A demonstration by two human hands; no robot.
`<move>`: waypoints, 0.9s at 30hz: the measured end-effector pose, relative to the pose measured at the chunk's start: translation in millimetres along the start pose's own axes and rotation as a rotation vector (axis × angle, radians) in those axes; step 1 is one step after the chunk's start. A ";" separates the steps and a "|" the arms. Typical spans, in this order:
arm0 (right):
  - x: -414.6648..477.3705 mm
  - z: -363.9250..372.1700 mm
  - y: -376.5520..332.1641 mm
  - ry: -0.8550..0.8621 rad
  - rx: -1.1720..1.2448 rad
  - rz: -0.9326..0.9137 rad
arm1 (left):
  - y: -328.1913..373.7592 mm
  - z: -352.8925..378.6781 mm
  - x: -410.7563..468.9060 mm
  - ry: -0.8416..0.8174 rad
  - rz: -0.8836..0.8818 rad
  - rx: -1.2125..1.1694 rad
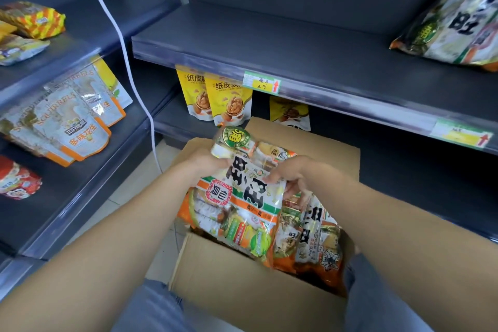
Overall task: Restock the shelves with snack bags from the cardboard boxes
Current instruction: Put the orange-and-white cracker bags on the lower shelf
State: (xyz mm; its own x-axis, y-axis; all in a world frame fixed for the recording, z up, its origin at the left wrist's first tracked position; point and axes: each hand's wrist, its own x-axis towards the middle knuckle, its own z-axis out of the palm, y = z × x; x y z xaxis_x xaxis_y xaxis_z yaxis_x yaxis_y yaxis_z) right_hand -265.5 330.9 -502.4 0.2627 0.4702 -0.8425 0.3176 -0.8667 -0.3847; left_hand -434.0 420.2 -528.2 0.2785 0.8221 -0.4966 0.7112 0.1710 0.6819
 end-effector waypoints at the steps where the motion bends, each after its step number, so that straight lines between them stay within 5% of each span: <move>1: -6.0 -1.1 -6.8 0.024 -0.007 -0.045 | 3.7 -6.3 -3.4 0.035 0.019 -0.017; 9: -45.7 -42.1 -62.7 0.491 0.292 -0.510 | 46.2 -45.4 -9.5 0.223 0.054 -0.447; 15: -82.9 -97.1 -75.5 0.515 0.244 -0.741 | 113.8 -44.6 -20.7 0.304 0.182 -0.725; 27: -120.5 -209.1 -39.5 1.217 -0.009 -0.711 | 265.5 18.2 -17.8 0.056 0.302 -0.822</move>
State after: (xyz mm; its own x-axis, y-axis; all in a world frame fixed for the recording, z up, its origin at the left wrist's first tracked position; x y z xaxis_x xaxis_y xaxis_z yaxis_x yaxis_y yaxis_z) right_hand -119.2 343.3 -306.9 0.6564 0.6524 0.3787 0.7185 -0.3876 -0.5775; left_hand -238.4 441.0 -348.0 0.3323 0.9172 -0.2198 -0.0841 0.2609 0.9617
